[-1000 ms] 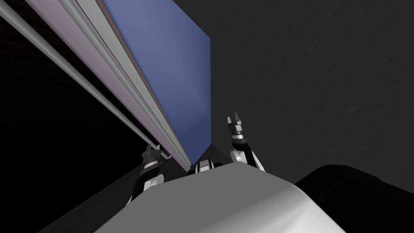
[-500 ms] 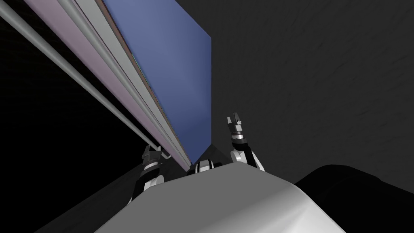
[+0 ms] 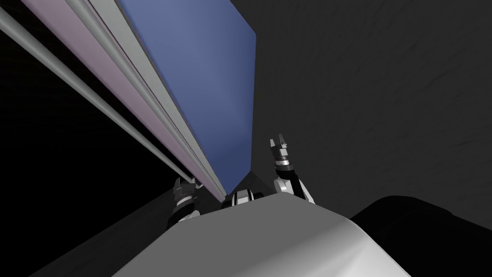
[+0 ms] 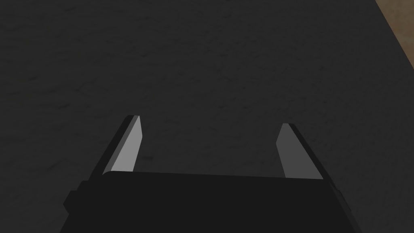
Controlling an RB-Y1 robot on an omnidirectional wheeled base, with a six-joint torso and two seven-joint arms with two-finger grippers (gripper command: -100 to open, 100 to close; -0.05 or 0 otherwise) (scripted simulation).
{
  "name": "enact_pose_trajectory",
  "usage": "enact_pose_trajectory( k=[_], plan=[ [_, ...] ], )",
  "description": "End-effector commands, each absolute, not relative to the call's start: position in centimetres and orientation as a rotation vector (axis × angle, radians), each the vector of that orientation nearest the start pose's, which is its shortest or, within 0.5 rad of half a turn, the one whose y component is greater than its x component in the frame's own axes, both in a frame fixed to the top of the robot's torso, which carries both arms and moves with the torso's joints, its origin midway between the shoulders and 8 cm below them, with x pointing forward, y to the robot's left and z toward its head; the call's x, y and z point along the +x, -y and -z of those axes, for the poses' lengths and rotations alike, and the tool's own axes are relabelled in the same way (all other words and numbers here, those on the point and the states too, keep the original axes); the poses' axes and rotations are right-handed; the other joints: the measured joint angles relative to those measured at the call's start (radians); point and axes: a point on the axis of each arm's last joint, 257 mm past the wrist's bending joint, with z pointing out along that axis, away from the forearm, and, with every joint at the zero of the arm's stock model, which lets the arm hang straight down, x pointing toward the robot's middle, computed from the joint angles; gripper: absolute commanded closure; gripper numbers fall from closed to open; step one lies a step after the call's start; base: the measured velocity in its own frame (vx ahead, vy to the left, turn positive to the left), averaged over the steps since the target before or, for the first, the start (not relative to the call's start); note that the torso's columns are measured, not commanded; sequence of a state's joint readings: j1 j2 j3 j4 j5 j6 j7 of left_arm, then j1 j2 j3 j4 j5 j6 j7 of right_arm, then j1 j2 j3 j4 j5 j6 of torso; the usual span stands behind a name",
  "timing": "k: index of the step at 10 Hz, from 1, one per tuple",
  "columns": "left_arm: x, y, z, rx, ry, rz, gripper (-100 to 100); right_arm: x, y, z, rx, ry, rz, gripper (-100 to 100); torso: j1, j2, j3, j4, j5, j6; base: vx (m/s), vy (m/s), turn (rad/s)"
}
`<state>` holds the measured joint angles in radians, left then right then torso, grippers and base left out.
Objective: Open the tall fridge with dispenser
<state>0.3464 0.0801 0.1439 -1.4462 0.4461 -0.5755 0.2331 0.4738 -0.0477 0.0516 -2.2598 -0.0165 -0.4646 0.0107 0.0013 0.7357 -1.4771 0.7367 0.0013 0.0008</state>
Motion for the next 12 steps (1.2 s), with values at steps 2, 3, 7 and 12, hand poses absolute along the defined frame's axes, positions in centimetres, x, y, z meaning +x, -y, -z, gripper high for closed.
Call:
enact_pose_trajectory(
  k=[2,3,7,12],
  plan=[
    [36.9,-40.2,31.5,-1.603,-0.384,1.317,-100,35.8,25.8,-1.6,0.662,-0.671,-1.357,0,-0.002,0.004,0.002,0.002,-0.002,-0.001,0.013,-0.01,0.011],
    [36.8,-39.8,31.8,-1.617,-0.368,1.32,-100,35.8,25.8,-1.6,0.662,-0.67,-1.357,0,-0.002,0.004,0.002,0.002,-0.001,-0.001,0.002,-0.008,0.004],
    [36.8,-40.1,31.6,-1.616,-0.38,1.313,100,35.8,25.8,-1.6,0.662,-0.671,-1.357,0,0.002,-0.003,-0.001,0.001,-0.001,0.001,0.017,0.002,0.008],
    [38.0,-38.8,31.3,-1.611,-0.437,1.37,100,35.8,25.8,-1.6,0.662,-0.671,-1.357,0,0.001,-0.003,-0.001,0.003,-0.002,0.003,-0.082,0.199,-0.076]
  ],
)
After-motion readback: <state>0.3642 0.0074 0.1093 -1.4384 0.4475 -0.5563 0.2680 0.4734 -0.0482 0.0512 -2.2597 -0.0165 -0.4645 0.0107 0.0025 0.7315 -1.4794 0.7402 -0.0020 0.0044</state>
